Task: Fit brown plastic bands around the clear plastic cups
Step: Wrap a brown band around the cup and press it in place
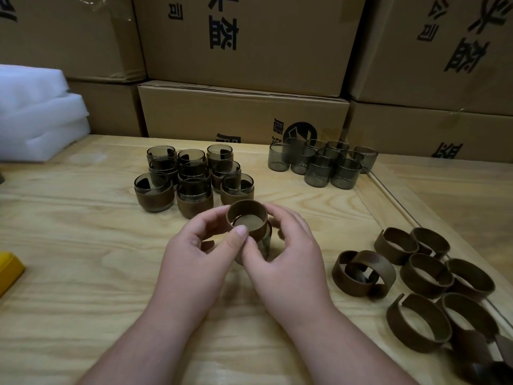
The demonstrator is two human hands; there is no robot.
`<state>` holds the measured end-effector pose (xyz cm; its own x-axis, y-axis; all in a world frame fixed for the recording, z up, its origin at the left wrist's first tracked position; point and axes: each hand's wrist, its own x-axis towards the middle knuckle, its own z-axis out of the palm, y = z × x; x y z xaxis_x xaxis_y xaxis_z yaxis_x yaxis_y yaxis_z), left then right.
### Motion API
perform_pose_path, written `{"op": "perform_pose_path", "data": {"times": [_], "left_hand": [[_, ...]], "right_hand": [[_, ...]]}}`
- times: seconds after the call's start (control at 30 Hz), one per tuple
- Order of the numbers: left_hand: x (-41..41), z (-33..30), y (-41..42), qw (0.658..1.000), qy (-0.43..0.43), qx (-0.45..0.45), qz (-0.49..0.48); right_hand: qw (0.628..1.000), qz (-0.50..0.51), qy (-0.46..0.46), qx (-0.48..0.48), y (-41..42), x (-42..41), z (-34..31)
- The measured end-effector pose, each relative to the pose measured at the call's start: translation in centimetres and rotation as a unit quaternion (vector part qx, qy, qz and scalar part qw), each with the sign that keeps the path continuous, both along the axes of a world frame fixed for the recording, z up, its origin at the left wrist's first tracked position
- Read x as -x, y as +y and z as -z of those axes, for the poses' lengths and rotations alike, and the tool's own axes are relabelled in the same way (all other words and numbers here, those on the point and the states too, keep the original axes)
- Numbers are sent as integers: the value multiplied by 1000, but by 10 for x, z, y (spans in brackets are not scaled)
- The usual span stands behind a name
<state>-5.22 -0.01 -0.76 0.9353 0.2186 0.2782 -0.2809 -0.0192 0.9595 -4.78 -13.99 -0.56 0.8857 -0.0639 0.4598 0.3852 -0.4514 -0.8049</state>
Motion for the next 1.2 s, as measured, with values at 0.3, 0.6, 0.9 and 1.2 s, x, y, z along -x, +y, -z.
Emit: {"op": "perform_pose_path", "data": {"times": [0.3, 0.6, 0.9, 1.2], "left_hand": [[0, 1, -1, 999, 33, 11, -4], [1, -1, -1, 999, 32, -2, -4], [6, -10, -2, 999, 42, -13, -9], [8, -14, -2, 997, 50, -41, -30]], "right_hand": [[999, -9, 47, -20, 1, -1, 0], [998, 16, 63, -26, 0, 1, -5], [996, 14, 78, -34, -2, 0, -13], [996, 2, 84, -28, -2, 1, -11]]}}
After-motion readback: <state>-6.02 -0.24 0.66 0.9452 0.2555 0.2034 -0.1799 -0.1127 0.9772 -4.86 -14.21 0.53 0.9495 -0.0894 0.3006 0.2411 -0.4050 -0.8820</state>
